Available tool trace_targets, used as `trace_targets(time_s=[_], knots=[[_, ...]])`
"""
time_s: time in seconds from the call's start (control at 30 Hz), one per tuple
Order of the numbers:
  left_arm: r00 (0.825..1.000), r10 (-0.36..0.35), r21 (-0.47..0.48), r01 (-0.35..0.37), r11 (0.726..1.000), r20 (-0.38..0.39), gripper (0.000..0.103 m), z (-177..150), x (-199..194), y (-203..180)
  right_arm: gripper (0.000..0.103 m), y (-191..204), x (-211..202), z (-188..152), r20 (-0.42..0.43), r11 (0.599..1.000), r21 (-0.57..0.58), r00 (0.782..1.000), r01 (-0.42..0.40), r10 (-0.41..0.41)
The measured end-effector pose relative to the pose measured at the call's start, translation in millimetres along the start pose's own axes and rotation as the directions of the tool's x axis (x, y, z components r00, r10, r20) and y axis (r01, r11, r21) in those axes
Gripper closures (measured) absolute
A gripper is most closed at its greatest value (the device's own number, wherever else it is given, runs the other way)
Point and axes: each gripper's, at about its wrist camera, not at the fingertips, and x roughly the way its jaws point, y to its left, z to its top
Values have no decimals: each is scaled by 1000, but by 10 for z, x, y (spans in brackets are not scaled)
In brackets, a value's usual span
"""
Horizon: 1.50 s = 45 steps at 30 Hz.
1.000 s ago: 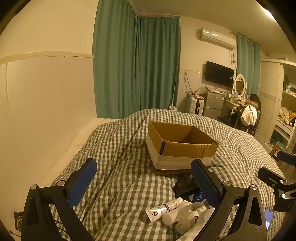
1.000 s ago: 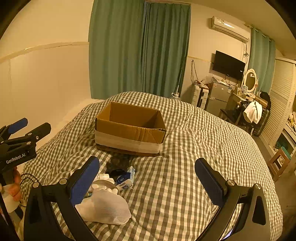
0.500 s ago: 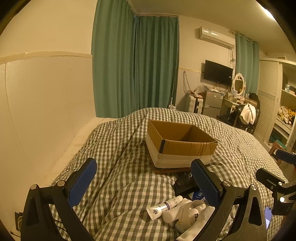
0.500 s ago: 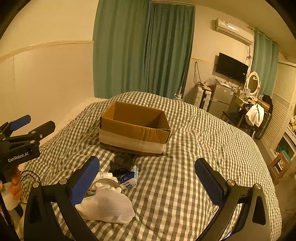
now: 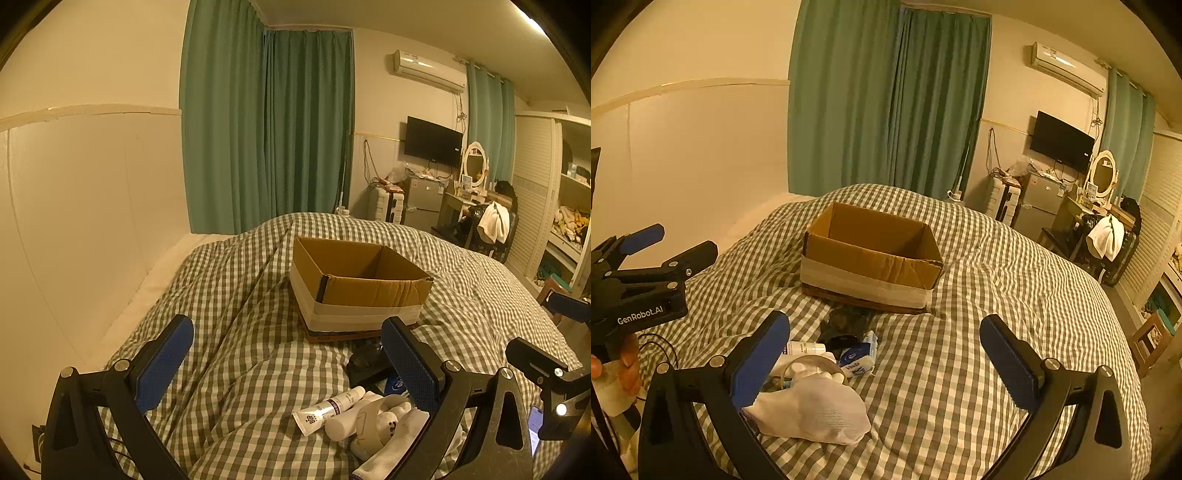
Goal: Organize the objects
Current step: 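Move both tools toward the items lying beside the cardboard box, then grasp the white knit sock with the right gripper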
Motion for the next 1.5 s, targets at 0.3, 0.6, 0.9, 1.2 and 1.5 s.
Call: trace_targets(time_s=[0.3, 0.6, 0.9, 1.2, 1.5], knots=[[1000, 8, 8, -8, 1000, 15, 0, -10, -68, 19, 0, 63, -31, -18, 1, 1000, -18, 1000, -15, 15], [999, 23, 9, -23, 1000, 27, 0, -40, -105, 55, 0, 154, 29, -70, -28, 999, -36, 999, -38, 37], [999, 49, 17, -49, 999, -13, 0, -190, 55, 106, 0, 236, 272, -210, -106, 996, -44, 992, -72, 67], [993, 80, 33, -78, 996, -84, 0, -427, 335, 138, 0, 346, 711, -511, -242, 993, -39, 965, -114, 101], [988, 94, 48, -89, 995, -124, 0, -625, 573, 158, 0, 442, 1149, -786, -344, 990, -33, 931, -138, 119]])
